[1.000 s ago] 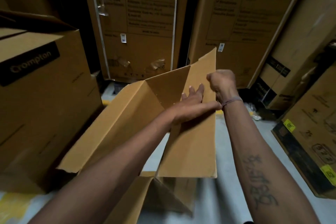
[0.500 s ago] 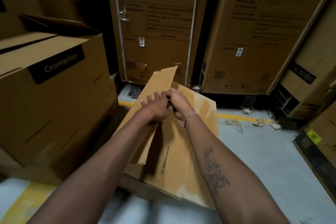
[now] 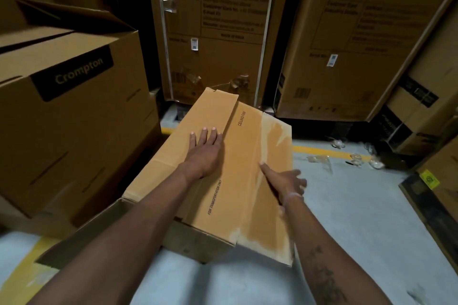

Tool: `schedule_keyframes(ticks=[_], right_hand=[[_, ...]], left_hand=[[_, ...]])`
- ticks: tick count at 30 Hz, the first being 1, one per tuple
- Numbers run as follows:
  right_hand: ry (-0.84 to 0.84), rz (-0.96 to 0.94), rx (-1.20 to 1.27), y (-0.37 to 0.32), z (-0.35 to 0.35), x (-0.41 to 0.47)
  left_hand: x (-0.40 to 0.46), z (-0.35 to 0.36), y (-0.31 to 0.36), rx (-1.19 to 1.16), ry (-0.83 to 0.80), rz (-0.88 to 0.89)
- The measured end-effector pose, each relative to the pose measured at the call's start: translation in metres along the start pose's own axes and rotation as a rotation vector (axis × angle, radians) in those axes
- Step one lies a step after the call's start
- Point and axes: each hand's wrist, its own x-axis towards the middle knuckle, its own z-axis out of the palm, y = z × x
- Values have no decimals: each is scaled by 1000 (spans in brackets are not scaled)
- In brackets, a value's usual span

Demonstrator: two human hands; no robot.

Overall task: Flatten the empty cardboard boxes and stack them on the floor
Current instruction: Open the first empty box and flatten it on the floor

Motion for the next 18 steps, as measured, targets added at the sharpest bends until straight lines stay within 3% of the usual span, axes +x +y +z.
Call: schedule_keyframes(ticks=[2, 4, 11, 18], right_hand=[[-173, 65, 361, 14, -17, 13], [-254, 65, 520, 18, -38, 16], [-123, 99, 756, 14, -78, -12], [0, 189, 950, 26, -53, -38]], left_hand=[[3, -1, 0, 16, 20, 15], [9, 0, 0, 4, 36, 35], [36, -3, 23, 95, 80, 218], [46, -14, 43, 154, 66, 245]])
